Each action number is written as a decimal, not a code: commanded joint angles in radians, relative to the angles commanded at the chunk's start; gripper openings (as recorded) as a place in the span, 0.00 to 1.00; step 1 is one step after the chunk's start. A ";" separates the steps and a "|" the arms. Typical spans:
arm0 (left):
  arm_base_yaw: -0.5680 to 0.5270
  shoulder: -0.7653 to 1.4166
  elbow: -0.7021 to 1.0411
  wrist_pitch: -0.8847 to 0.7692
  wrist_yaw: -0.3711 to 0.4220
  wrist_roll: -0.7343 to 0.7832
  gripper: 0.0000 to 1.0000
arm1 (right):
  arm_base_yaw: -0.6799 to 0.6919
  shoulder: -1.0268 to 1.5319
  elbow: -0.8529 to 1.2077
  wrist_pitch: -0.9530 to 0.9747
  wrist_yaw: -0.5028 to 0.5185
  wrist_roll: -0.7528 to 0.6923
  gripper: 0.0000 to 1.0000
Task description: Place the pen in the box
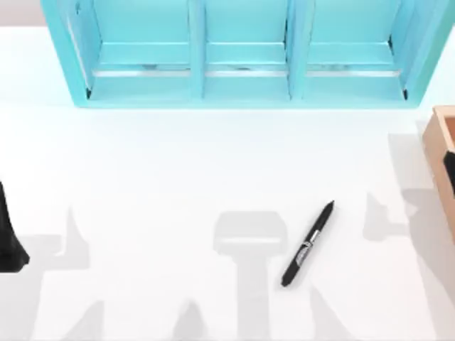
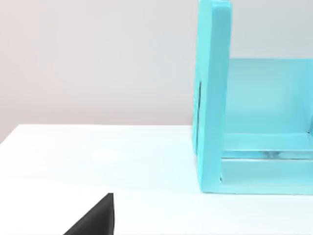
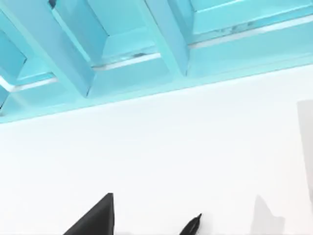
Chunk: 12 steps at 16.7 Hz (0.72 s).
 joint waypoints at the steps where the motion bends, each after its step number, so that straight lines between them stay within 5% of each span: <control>1: 0.000 0.000 0.000 0.000 0.000 0.000 1.00 | 0.040 0.106 0.074 -0.055 0.002 0.065 1.00; 12: 0.000 0.000 0.000 0.000 0.000 0.000 1.00 | 0.267 1.165 0.804 -0.618 0.000 0.618 1.00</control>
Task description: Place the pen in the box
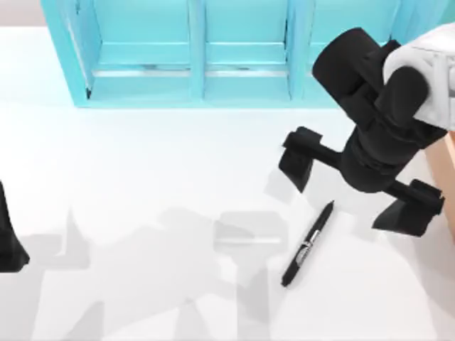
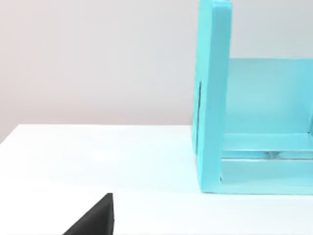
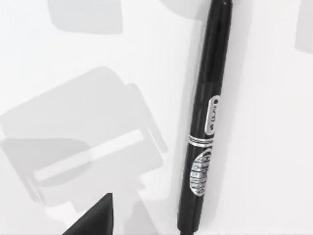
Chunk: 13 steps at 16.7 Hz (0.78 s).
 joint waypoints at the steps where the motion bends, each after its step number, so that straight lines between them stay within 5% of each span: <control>1: 0.000 0.000 0.000 0.000 0.000 0.000 1.00 | 0.002 0.057 0.048 -0.031 -0.004 0.028 1.00; 13: 0.000 0.000 0.000 0.000 0.000 0.000 1.00 | -0.002 0.222 0.172 -0.094 -0.016 0.099 1.00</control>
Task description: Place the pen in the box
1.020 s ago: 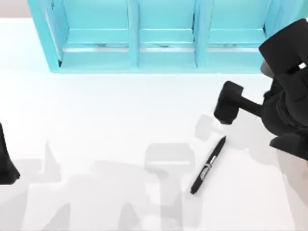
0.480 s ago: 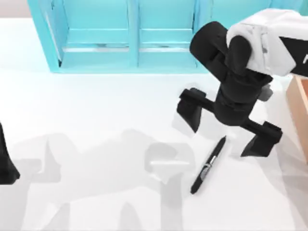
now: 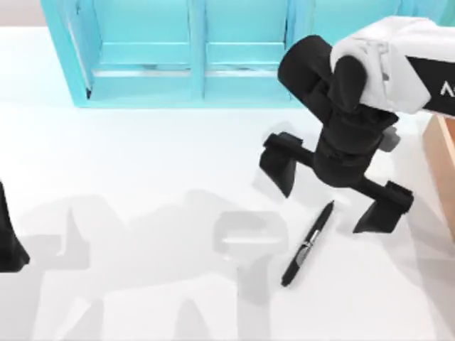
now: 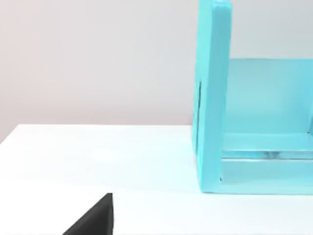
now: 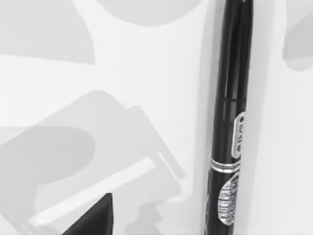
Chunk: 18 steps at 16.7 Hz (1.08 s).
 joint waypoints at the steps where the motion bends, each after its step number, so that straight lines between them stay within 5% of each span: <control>1: 0.000 0.000 0.000 0.000 0.000 0.000 1.00 | 0.000 0.012 -0.014 0.023 0.000 0.000 1.00; 8: 0.000 0.000 0.000 0.000 0.000 0.000 1.00 | 0.007 0.147 -0.154 0.307 0.001 0.009 1.00; 13: 0.000 0.000 0.000 0.000 0.000 0.000 1.00 | 0.007 0.160 -0.168 0.329 0.001 0.009 1.00; 18: 0.000 0.000 0.000 0.000 0.000 0.000 1.00 | 0.007 0.160 -0.168 0.329 0.001 0.009 0.62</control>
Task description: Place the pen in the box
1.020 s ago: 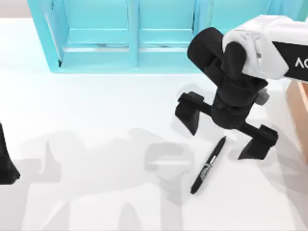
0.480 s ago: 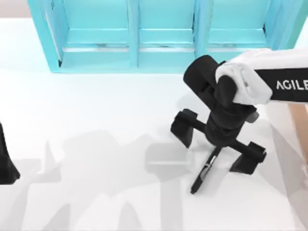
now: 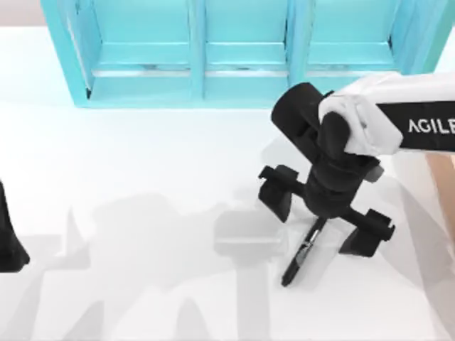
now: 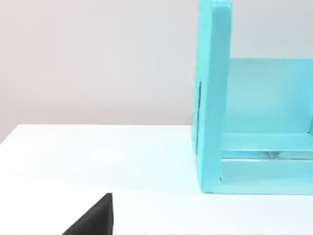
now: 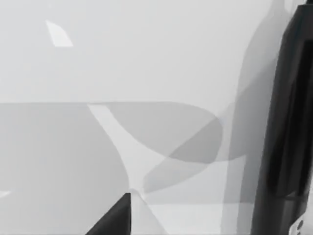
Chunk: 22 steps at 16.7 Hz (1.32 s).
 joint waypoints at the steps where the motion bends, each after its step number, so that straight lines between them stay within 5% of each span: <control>1: 0.000 0.000 0.000 0.000 0.000 0.000 1.00 | 0.000 0.000 0.000 0.000 0.000 0.000 0.55; 8: 0.000 0.000 0.000 0.000 0.000 0.000 1.00 | 0.000 0.000 0.000 0.000 0.000 0.000 0.02; 16: 0.000 0.000 0.000 0.000 0.000 0.000 1.00 | 0.000 0.000 0.000 0.000 0.000 0.000 0.00; 22: 0.000 0.000 0.000 0.000 0.000 0.000 1.00 | 0.000 -0.113 0.095 -0.212 0.030 -0.039 0.00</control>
